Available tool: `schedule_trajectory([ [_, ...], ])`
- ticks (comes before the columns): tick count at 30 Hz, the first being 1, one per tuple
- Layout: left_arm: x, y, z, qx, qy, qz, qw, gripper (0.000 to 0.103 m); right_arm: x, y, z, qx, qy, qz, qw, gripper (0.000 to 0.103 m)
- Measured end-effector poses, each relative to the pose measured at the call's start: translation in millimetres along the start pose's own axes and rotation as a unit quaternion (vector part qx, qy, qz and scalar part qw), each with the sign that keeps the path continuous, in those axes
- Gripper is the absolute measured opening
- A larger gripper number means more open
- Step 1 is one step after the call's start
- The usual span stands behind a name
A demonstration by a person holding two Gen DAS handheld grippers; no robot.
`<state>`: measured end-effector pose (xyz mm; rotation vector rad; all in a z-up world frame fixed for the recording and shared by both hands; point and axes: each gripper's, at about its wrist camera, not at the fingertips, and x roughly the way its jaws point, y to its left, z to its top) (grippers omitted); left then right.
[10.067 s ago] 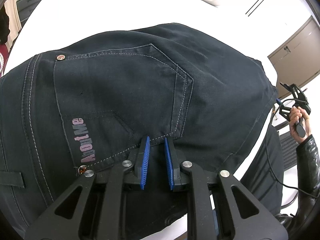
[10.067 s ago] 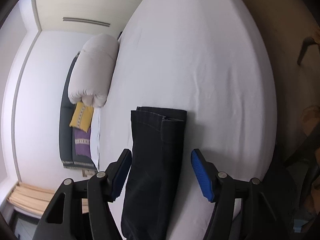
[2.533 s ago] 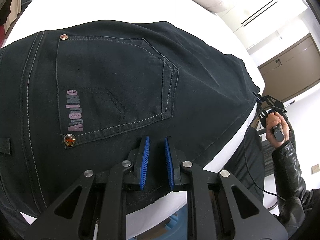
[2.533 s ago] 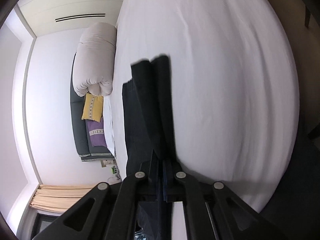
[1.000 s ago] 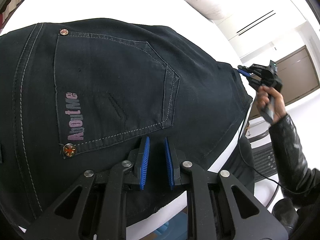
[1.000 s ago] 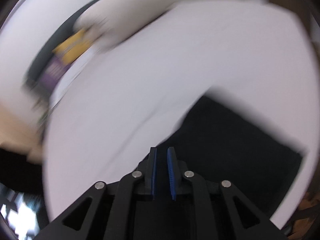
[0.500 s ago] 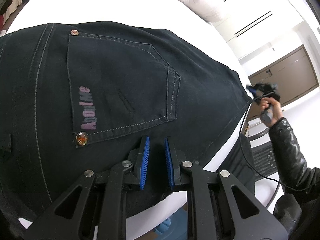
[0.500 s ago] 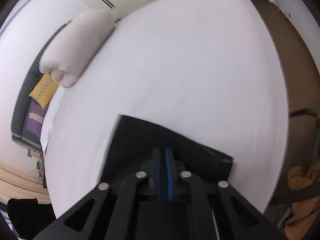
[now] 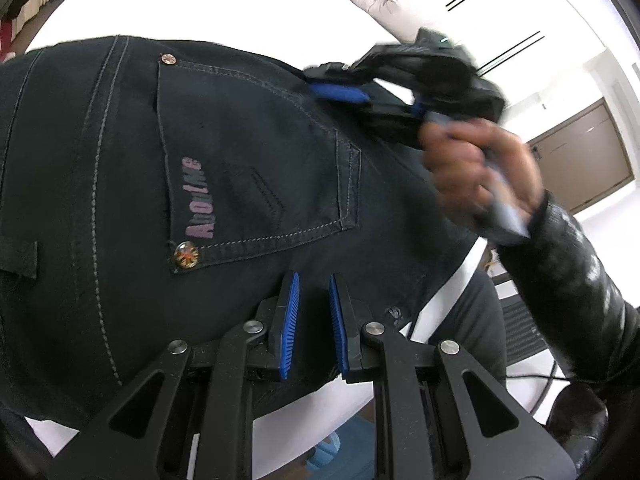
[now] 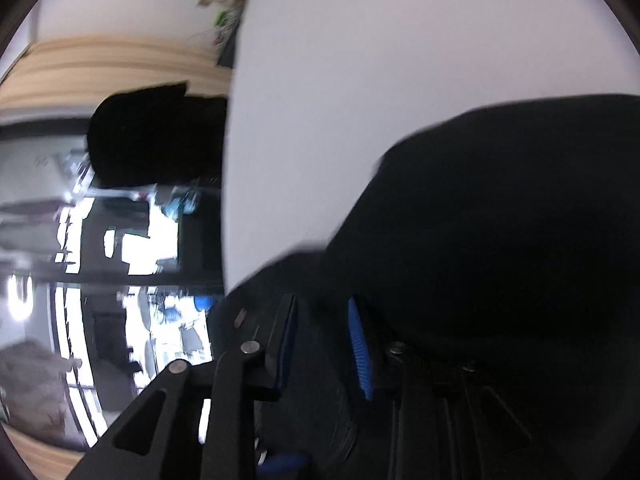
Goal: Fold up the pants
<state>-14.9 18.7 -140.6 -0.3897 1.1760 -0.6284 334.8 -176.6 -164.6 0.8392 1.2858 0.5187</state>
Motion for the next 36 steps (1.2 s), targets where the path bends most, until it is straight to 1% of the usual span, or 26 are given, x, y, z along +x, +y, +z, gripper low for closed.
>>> schedule_trajectory([
  [2, -0.8, 3.0, -0.3, -0.005, -0.001, -0.009, 0.9999, 0.016, 3.3, -10.9, 37.1, 0.059, -0.022, 0.036, 0.997, 0.0],
  [3, -0.2, 3.4, -0.5, -0.006, -0.002, -0.012, 0.9999, 0.016, -12.5, -18.1, 39.4, 0.071, -0.066, 0.011, 0.995, 0.0],
  [4, 0.4, 3.3, -0.6, -0.006, -0.002, -0.014, 0.9999, 0.016, -27.8, -15.7, 42.8, 0.067, -0.098, -0.03, 0.992, 0.0],
  [5, 1.2, 3.3, -1.3, -0.006, -0.003, -0.014, 0.9999, 0.016, -41.4, -10.6, 44.0, 0.055, -0.119, -0.057, 0.99, 0.003],
  [6, 2.4, 2.9, -2.1, -0.006, -0.003, -0.015, 0.9999, 0.016, -49.9, -3.9, 42.2, 0.042, -0.124, -0.061, 0.99, 0.01],
  [8, 2.3, 4.5, -4.0, -0.004, -0.004, -0.015, 0.9999, 0.016, -56.8, 6.1, 32.3, 0.037, -0.086, -0.021, 0.995, 0.018],
  [9, 2.6, 4.3, -5.0, -0.003, -0.004, -0.014, 0.9999, 0.016, -54.0, 12.8, 14.2, 0.029, -0.06, 0.002, 0.998, 0.024],
  [11, 1.3, 4.5, -5.1, -0.001, -0.003, -0.009, 0.9999, 0.016, -43.7, 26.9, -23.9, 0.008, -0.009, 0.015, 1.0, 0.032],
  [12, 1.1, 3.0, -6.5, 0.001, -0.002, -0.006, 1.0, 0.016, -26.1, 36.1, -43.8, -0.001, 0.018, 0.015, 1.0, 0.033],
  [13, 0.7, 1.6, -7.7, 0.004, -0.001, -0.002, 1.0, 0.016, -18.2, 29.7, -68.4, -0.006, 0.036, 0.01, 0.999, 0.033],
  [14, 0.9, -0.2, -8.5, 0.006, 0.0, 0.0, 1.0, 0.016, -8.7, 25.0, -84.6, -0.009, 0.048, -0.003, 0.999, 0.033],
  [15, 0.7, -2.0, -10.4, 0.007, 0.001, 0.003, 1.0, 0.016, -17.0, 16.2, -103.1, -0.014, 0.035, -0.004, 0.999, 0.017],
  [16, 0.4, -3.9, -12.2, 0.009, 0.001, 0.004, 1.0, 0.016, -34.1, -1.9, -128.1, -0.013, 0.015, 0.0, 1.0, 0.006],
  [17, 0.0, -4.5, -13.9, 0.009, 0.001, 0.005, 0.9999, 0.016, -41.1, -16.3, -135.1, 0.007, 0.005, 0.019, 1.0, 0.0],
  [18, -0.6, -5.3, -15.6, 0.009, 0.001, 0.006, 0.9999, 0.016, -58.5, -31.8, -154.4, 0.028, -0.004, 0.044, 0.999, 0.0],
  [19, -1.1, -6.1, -16.6, 0.009, 0.001, 0.009, 0.9999, 0.016, -73.7, -45.0, -162.2, 0.05, -0.021, 0.051, 0.997, 0.0],
  [22, -3.9, -9.6, -18.2, 0.012, 0.0, 0.017, 0.9998, 0.016, -99.4, -52.4, -174.7, 0.059, -0.045, 0.032, 0.997, 0.0],
  [23, -5.3, -10.3, -17.0, 0.011, -0.001, 0.019, 0.9997, 0.016, -115.9, -56.8, -193.6, 0.06, -0.045, 0.031, 0.997, 0.001],
  [25, -10.8, -14.9, -10.0, 0.013, -0.006, 0.044, 0.9989, 0.016, -117.4, -37.5, -184.9, 0.052, -0.054, 0.038, 0.996, 0.014],
  [26, -12.1, -19.3, -5.6, 0.018, -0.01, 0.058, 0.9981, 0.016, -106.1, -17.0, -165.6, 0.043, -0.061, 0.044, 0.996, 0.03],
  [27, -12.7, -26.1, 3.9, 0.026, -0.018, 0.059, 0.9977, 0.016, -103.0, -12.6, -158.1, 0.036, -0.065, 0.05, 0.996, 0.04],
  [28, -12.7, -31.1, 11.8, 0.032, -0.025, 0.055, 0.9977, 0.016, -117.0, -2.3, -150.9, 0.021, -0.063, 0.064, 0.996, 0.043],
  [31, -3.3, -46.5, 43.7, 0.052, -0.043, 0.054, 0.9963, 0.016, -72.5, 31.4, -129.1, 0.003, -0.036, 0.085, 0.996, 0.045],
  [33, 17.2, -47.2, 61.9, 0.065, -0.033, 0.077, 0.9944, 0.016, -48.2, 26.9, -117.4, 0.03, -0.021, 0.075, 0.997, 0.045],
  [35, 36.8, -39.3, 70.4, 0.064, -0.009, 0.109, 0.9919, 0.016, -45.3, 6.5, -110.0, 0.066, -0.016, 0.065, 0.996, 0.044],
  [36, 46.9, -29.3, 72.0, 0.056, 0.001, 0.116, 0.9916, 0.016, -44.7, -10.7, -107.7, 0.085, -0.023, 0.077, 0.993, 0.03],
])
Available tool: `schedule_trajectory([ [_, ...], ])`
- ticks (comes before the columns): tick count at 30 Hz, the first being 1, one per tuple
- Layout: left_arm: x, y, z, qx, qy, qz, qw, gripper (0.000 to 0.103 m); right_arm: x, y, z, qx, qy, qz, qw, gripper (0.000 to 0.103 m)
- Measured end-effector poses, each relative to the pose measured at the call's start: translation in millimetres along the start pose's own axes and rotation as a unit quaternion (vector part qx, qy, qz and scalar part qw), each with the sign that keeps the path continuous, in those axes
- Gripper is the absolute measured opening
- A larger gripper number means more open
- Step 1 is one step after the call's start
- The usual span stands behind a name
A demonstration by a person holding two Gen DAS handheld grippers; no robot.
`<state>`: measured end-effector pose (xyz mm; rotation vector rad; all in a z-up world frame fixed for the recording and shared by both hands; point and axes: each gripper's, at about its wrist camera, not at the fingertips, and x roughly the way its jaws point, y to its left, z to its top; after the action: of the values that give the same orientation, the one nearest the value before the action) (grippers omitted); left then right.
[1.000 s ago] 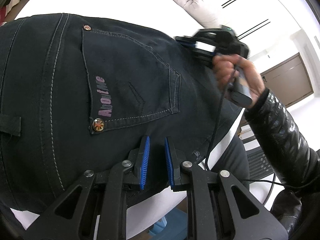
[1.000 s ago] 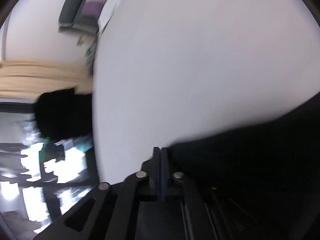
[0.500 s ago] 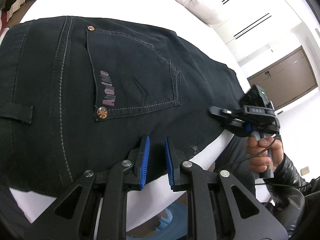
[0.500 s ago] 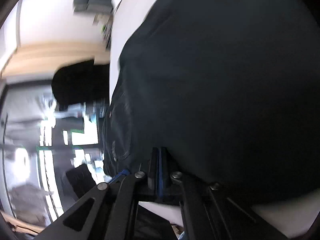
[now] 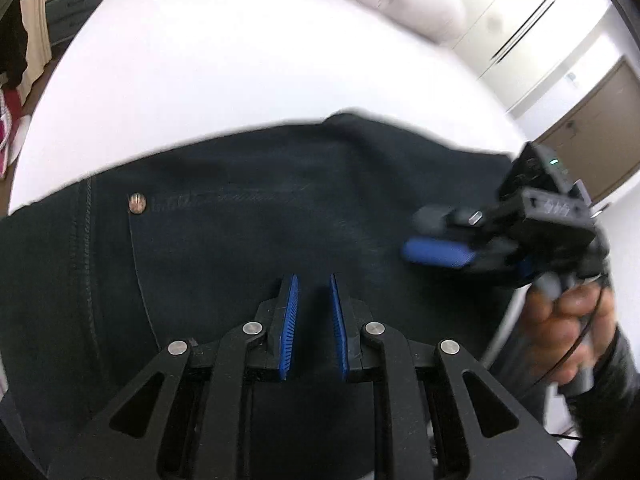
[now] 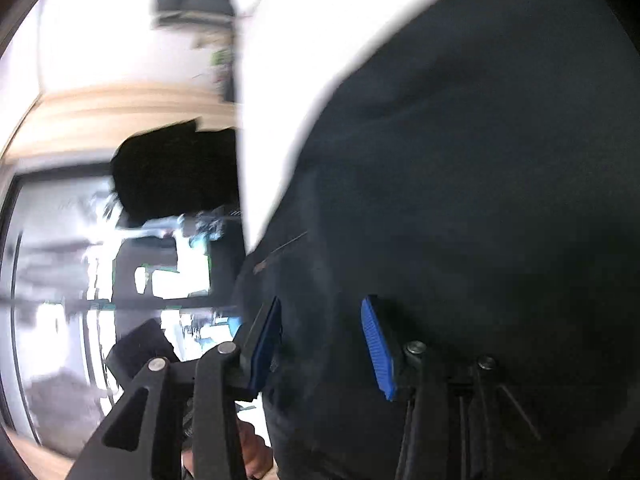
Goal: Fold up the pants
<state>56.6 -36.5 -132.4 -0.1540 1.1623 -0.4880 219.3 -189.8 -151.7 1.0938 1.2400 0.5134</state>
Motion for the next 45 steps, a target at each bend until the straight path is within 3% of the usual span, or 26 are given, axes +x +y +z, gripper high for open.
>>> schedule_trajectory([
  [1, 4.5, 8.3, -1.5, -0.011, 0.004, -0.007, 0.9999, 0.016, -8.9, -17.0, 8.6, 0.025, -0.016, 0.011, 1.0, 0.019],
  [2, 4.5, 16.5, -3.3, -0.022, -0.001, -0.023, 0.9995, 0.016, -20.1, -29.6, 14.7, 0.045, -0.031, 0.016, 0.998, 0.002],
  [3, 3.0, 25.1, -6.1, -0.037, -0.009, -0.041, 0.9984, 0.016, -41.3, -48.8, 24.1, 0.072, -0.063, 0.035, 0.995, 0.0],
  [5, 3.6, 33.3, -8.7, -0.05, -0.013, -0.055, 0.9972, 0.016, -80.4, -72.6, 40.9, 0.101, -0.124, 0.073, 0.984, 0.0],
  [8, 7.9, 34.0, -9.6, -0.055, -0.013, -0.056, 0.9969, 0.016, -137.3, -95.5, 63.9, 0.119, -0.198, 0.074, 0.97, 0.0],
  [14, 11.2, 31.0, -7.9, -0.051, -0.011, -0.042, 0.9977, 0.016, -234.6, -137.6, 112.9, 0.163, -0.323, 0.044, 0.931, 0.0],
  [16, 10.8, 30.1, -7.7, -0.053, -0.011, -0.042, 0.9977, 0.016, -266.8, -144.3, 127.7, 0.165, -0.365, 0.006, 0.916, 0.0],
  [19, -0.7, 30.3, -7.8, -0.056, -0.009, -0.038, 0.9977, 0.016, -307.7, -148.3, 131.6, 0.2, -0.425, -0.019, 0.883, 0.0],
  [20, -4.8, 27.8, -6.5, -0.056, -0.007, -0.031, 0.9979, 0.016, -326.5, -138.3, 124.5, 0.2, -0.457, -0.056, 0.865, 0.005],
  [21, -7.7, 22.3, -3.8, -0.052, -0.005, -0.015, 0.9985, 0.016, -333.8, -131.6, 119.8, 0.192, -0.472, -0.072, 0.857, 0.026],
  [22, -11.2, 16.5, -1.5, -0.045, -0.005, -0.001, 0.999, 0.016, -340.3, -121.3, 111.2, 0.178, -0.485, -0.077, 0.852, 0.037],
  [23, -15.2, 9.8, 1.2, -0.037, -0.008, 0.004, 0.9993, 0.016, -339.8, -112.7, 104.5, 0.166, -0.485, -0.068, 0.856, 0.049],
  [26, -16.6, -18.3, 12.0, -0.009, -0.014, -0.018, 0.9997, 0.016, -295.0, -77.7, 93.3, 0.113, -0.41, -0.008, 0.905, 0.05],
  [27, -11.3, -28.7, 16.4, 0.003, -0.009, -0.023, 0.9997, 0.016, -264.1, -62.4, 90.0, 0.096, -0.368, 0.019, 0.925, 0.05],
  [29, 3.4, -46.7, 23.8, 0.022, 0.004, -0.029, 0.9993, 0.016, -207.1, -34.9, 90.1, 0.059, -0.297, 0.045, 0.952, 0.05],
  [33, 34.6, -59.5, 30.0, 0.038, 0.036, -0.025, 0.9983, 0.016, -110.0, 6.0, 115.0, 0.035, -0.21, 0.034, 0.977, 0.05],
  [34, 38.5, -54.3, 28.8, 0.029, 0.038, -0.031, 0.9984, 0.016, -86.2, 27.8, 122.0, 0.044, -0.207, 0.022, 0.977, 0.049],
  [35, 39.9, -46.1, 26.6, 0.014, 0.034, -0.05, 0.9981, 0.016, -85.1, 19.1, 135.7, 0.055, -0.217, 0.014, 0.975, 0.043],
  [36, 39.8, -39.7, 24.7, 0.003, 0.028, -0.065, 0.9975, 0.016, -85.8, 11.6, 147.0, 0.067, -0.232, 0.021, 0.97, 0.025],
  [38, 38.6, -32.7, 21.7, -0.007, 0.025, -0.08, 0.9965, 0.016, -112.5, -18.0, 165.3, 0.123, -0.277, 0.038, 0.952, 0.004],
  [39, 38.2, -31.3, 20.7, -0.01, 0.024, -0.084, 0.9962, 0.016, -133.7, -33.0, 171.6, 0.133, -0.301, 0.041, 0.943, 0.002],
  [41, 42.1, -31.4, 20.4, -0.01, 0.023, -0.081, 0.9964, 0.016, -173.0, -43.6, 181.3, 0.138, -0.363, 0.006, 0.922, 0.002],
  [43, 45.4, -27.3, 17.0, -0.009, 0.021, -0.078, 0.9967, 0.016, -209.4, -39.8, 178.5, 0.142, -0.42, -0.04, 0.896, 0.01],
  [45, 46.1, -27.3, 14.5, -0.011, 0.019, -0.076, 0.9968, 0.016, -260.3, -49.2, 159.4, 0.144, -0.457, -0.041, 0.877, 0.041],
])
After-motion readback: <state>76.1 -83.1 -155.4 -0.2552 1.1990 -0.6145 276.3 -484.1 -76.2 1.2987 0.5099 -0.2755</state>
